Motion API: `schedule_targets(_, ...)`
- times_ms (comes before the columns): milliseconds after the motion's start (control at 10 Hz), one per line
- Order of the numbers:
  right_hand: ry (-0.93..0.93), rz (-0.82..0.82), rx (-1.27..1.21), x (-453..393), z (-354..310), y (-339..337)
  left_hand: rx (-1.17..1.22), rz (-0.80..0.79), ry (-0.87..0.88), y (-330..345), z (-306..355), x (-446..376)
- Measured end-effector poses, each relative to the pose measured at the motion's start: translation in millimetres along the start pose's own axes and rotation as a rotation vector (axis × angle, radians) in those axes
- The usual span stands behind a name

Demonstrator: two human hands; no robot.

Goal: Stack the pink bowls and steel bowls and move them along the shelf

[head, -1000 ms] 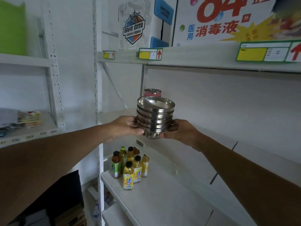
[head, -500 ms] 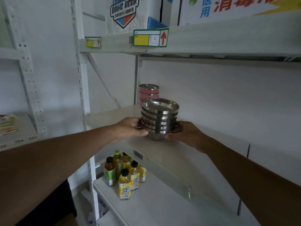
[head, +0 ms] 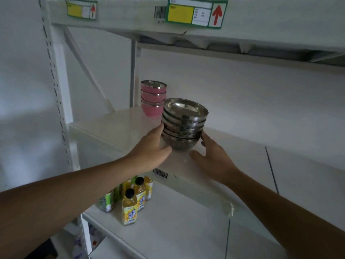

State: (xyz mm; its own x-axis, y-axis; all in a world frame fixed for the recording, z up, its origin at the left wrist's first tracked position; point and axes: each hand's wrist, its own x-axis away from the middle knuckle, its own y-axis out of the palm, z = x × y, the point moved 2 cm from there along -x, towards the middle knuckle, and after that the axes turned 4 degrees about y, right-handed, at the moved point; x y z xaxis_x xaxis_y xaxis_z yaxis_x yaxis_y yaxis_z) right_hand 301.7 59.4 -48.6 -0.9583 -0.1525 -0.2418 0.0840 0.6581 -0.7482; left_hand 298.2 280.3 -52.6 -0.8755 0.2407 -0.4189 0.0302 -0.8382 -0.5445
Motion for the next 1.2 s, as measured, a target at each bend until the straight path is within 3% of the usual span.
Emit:
schedule_targets(100, 0.183, -0.015, -0.527, -1, -15, 3, 0.286, -0.008, -0.119, 5, -1, -9)
schedule_targets(200, 0.336, 0.028, -0.889, -20, -15, 7, 0.429, 0.047, -0.191, 6, -4, -32)
schedule_targets(400, 0.455, 0.105, -0.991, -84, 3, 10, 0.718, 0.085, -0.356, 18, -28, -100)
schedule_targets(600, 0.443, 0.085, -0.892, -143, 28, 6, 0.759, 0.082, -0.384, 30, -59, -176)
schedule_targets(700, 0.418, 0.084, -0.818, -157, 39, 2, 0.629, 0.066, -0.360, 31, -62, -182)
schedule_targets(800, 0.276, 0.118, -0.376, -154, 47, -3, 0.167, 0.044, -0.192, 16, -61, -167)
schedule_targets(900, 0.063, 0.129, 0.156, -145, 50, -9, -0.384, -0.155, 0.035, -8, -60, -142)
schedule_targets(1000, -0.022, 0.053, 0.505, -137, 43, -17, -0.858, -0.308, 0.060, -44, -57, -119)
schedule_targets(1100, -0.061, 0.011, 0.624, -119, 25, -21, -1.018, -0.327, 0.056, -69, -55, -97)
schedule_targets(1200, -0.049, 0.004, 0.602, -103, 5, -18, -0.973, -0.297, 0.027, -89, -48, -79)
